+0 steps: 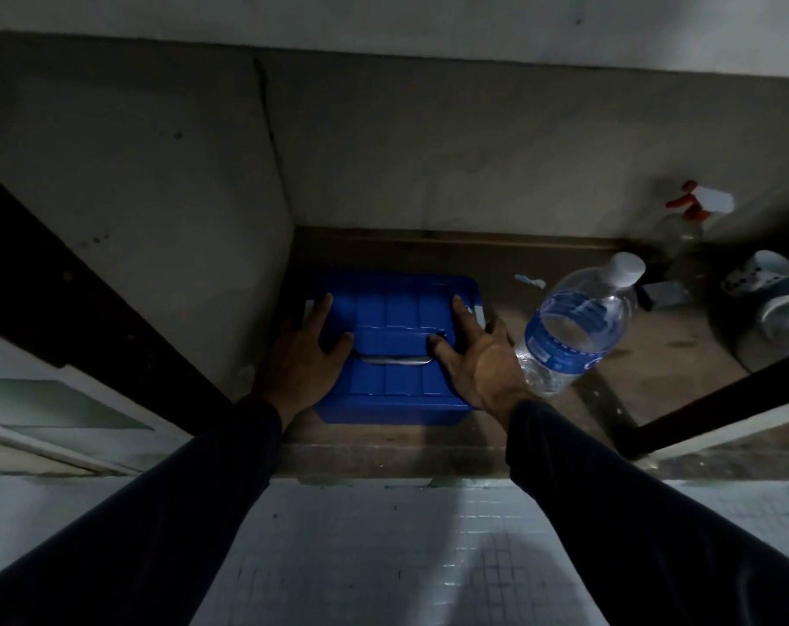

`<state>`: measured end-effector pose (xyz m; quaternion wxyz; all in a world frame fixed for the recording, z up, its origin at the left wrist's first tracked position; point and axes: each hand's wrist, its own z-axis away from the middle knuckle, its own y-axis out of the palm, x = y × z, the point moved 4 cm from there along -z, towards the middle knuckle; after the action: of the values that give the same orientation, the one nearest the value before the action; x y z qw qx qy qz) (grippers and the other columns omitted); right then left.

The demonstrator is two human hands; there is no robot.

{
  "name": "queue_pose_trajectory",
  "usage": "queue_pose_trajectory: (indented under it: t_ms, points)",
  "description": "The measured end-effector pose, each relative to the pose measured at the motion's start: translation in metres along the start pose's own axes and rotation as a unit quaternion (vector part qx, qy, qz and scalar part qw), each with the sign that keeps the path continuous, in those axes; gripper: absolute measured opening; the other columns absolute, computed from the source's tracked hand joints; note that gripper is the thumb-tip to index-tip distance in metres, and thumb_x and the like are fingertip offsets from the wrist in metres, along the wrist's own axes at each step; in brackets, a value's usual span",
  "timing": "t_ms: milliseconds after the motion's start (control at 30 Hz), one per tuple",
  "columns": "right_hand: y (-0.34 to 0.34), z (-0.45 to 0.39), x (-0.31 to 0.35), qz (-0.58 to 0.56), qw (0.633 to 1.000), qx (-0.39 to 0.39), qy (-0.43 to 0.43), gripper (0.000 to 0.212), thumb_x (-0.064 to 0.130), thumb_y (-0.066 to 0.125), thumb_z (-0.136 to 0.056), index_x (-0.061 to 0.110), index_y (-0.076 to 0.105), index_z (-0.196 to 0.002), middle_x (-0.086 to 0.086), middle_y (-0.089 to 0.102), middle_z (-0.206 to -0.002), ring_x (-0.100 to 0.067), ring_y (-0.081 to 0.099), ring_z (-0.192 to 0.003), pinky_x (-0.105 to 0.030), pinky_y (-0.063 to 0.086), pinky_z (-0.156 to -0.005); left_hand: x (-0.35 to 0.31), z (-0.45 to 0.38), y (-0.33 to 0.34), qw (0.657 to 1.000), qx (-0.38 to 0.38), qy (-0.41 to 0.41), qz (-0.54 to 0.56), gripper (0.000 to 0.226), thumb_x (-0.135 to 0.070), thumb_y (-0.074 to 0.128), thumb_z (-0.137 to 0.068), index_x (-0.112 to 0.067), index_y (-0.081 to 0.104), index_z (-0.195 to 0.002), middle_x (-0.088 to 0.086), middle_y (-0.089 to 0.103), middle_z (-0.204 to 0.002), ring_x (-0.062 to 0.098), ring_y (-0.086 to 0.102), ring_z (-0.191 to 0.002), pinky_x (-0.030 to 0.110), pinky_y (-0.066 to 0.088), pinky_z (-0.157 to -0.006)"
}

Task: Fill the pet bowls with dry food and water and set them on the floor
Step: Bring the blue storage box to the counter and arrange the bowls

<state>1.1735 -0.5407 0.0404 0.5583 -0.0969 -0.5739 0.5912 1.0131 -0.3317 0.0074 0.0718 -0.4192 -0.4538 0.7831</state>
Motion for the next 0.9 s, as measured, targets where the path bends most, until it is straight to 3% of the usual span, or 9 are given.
queue_pose_trajectory:
  t_ms: [67,167,267,600,800,900]
  points:
    - [-0.001,-0.001,0.001,-0.010,1.000,0.006,0.003,0.079,0.062,0.050,-0.097,0.046,0.005,-0.160,-0.015,0.009,-0.164,-0.045,0.030,-0.143,-0.050,0.035,-0.116,-0.001,0.001,-0.001,1.000,0.004,-0.005,-0.007,0.083,-0.081,0.033,-0.088,-0.053,0.000,-0.158,0.006,0.014,-0.171,0.036,0.032,-0.149,0.050,0.036,-0.116]
    - [-0.001,-0.002,0.000,-0.022,1.000,0.004,0.006,0.079,0.061,0.052,-0.097,0.047,0.006,-0.160,-0.014,0.008,-0.165,-0.045,0.027,-0.145,-0.049,0.035,-0.116,-0.003,0.005,0.001,1.000,-0.002,-0.006,-0.001,0.085,-0.086,0.034,-0.087,-0.054,-0.001,-0.158,0.008,0.026,-0.167,0.037,0.040,-0.144,0.049,0.042,-0.112]
    - [-0.001,-0.002,-0.002,-0.047,0.999,-0.003,0.005,0.079,0.061,0.054,-0.096,0.048,0.010,-0.159,-0.012,0.009,-0.164,-0.043,0.029,-0.144,-0.048,0.036,-0.116,-0.010,0.008,-0.001,1.000,-0.017,-0.009,0.008,0.082,-0.072,0.045,-0.095,-0.047,0.003,-0.161,0.010,0.038,-0.162,0.035,0.046,-0.139,0.042,0.043,-0.108]
    - [0.005,0.013,-0.008,-0.057,0.998,-0.022,0.006,0.080,0.066,0.057,-0.092,0.050,0.014,-0.157,-0.013,0.017,-0.162,-0.039,0.045,-0.134,-0.043,0.046,-0.111,-0.010,0.026,-0.001,0.997,-0.025,-0.018,0.067,0.081,-0.064,0.056,-0.095,-0.048,0.012,-0.161,0.002,0.030,-0.166,0.030,0.038,-0.147,0.037,0.039,-0.113]
    - [-0.001,0.052,-0.002,-0.043,0.999,-0.033,0.002,0.078,0.058,0.059,-0.095,0.045,0.018,-0.159,-0.017,0.034,-0.152,-0.033,0.052,-0.127,-0.032,0.043,-0.105,-0.008,0.060,-0.006,0.996,-0.009,-0.037,0.081,0.083,-0.068,0.057,-0.092,-0.051,0.012,-0.160,0.002,0.035,-0.164,0.031,0.044,-0.142,0.044,0.043,-0.115]
    - [-0.003,0.074,-0.002,-0.031,0.999,-0.034,0.005,0.079,0.059,0.060,-0.094,0.043,0.019,-0.160,-0.015,0.038,-0.152,-0.030,0.057,-0.118,-0.030,0.045,-0.100,-0.009,0.088,-0.012,0.996,-0.013,-0.054,0.069,0.081,-0.065,0.059,-0.093,-0.050,0.015,-0.160,0.001,0.041,-0.160,0.029,0.047,-0.139,0.039,0.044,-0.112]
